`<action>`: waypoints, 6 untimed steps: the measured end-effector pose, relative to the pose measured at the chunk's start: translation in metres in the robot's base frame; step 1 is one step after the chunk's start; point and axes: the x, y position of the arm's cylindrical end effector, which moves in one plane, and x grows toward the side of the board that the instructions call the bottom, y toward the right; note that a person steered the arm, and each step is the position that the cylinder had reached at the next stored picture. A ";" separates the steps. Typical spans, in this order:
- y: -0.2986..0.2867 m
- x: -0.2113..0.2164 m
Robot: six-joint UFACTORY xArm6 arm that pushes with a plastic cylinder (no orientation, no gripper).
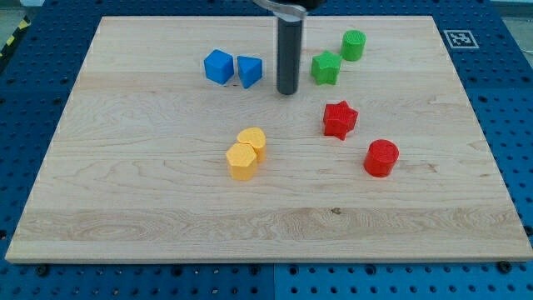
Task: Push the red star near to the red circle
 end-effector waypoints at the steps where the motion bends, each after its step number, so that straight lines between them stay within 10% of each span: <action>1: 0.035 0.017; 4: 0.064 0.066; 6: 0.029 0.016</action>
